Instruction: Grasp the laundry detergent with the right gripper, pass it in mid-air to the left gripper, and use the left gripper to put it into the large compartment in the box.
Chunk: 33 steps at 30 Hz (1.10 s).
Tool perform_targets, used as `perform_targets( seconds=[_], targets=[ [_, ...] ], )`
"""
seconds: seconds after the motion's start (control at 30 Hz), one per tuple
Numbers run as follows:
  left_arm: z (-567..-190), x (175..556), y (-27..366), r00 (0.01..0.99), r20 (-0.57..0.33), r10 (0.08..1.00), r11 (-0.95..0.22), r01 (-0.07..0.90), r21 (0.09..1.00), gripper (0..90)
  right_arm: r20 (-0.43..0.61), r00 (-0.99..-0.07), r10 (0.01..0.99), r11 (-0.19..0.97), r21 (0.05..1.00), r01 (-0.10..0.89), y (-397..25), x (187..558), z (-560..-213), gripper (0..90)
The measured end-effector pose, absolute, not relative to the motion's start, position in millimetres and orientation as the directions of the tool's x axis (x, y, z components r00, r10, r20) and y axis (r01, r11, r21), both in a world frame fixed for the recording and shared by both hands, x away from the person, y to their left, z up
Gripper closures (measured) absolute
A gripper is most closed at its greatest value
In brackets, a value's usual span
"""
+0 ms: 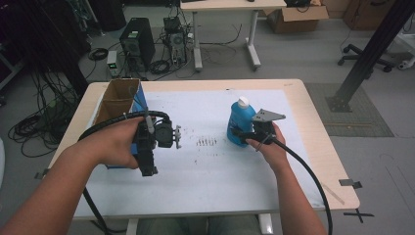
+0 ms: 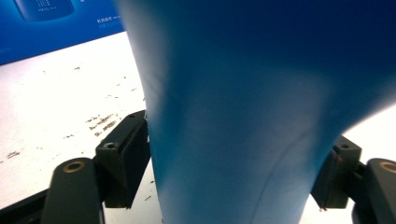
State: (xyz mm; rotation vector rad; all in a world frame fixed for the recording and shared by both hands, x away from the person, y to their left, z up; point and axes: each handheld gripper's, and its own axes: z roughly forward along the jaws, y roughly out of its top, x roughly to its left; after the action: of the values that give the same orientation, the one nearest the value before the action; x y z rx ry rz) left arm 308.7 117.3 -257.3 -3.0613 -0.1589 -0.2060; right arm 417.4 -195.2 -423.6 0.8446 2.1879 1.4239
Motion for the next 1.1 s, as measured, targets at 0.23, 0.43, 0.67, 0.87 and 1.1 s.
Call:
perform_targets(
  seconds=[0.23, 0.43, 0.67, 0.87, 1.1],
  targets=[
    [-257.0, 309.3, 116.5, 0.986, 0.14, 0.094, -0.993, 0.104, -0.062, 0.5, 0.005, -0.743, 0.669, 0.291, 0.919, 0.268, -194.9, 417.2, -424.6, 30.0],
    [-257.1, 309.8, 117.3, 0.985, 0.139, 0.1, -0.992, 0.109, -0.063, 0.4, 0.002, -0.751, 0.66, 0.292, 0.921, 0.259, -194.1, 417.0, -424.9, 33.2],
    [-257.4, 310.4, 118.4, 0.985, 0.138, 0.1, -0.992, 0.11, -0.062, 0.5, -0.001, -0.756, 0.654, 0.289, 0.925, 0.249, -195.2, 417.4, -427.0, 41.2],
    [-257.4, 311.5, 118.6, 0.985, 0.139, 0.103, -0.992, 0.112, -0.063, 0.4, -0.001, -0.763, 0.647, 0.285, 0.928, 0.241, -196.7, 418.2, -427.9, 42.8],
    [-257.8, 312.1, 115.4, 0.985, 0.14, 0.099, -0.992, 0.108, -0.06, 0.4, -0.004, -0.773, 0.634, 0.285, 0.931, 0.229, -198.5, 418.9, -428.2, 45.6]
  ],
)
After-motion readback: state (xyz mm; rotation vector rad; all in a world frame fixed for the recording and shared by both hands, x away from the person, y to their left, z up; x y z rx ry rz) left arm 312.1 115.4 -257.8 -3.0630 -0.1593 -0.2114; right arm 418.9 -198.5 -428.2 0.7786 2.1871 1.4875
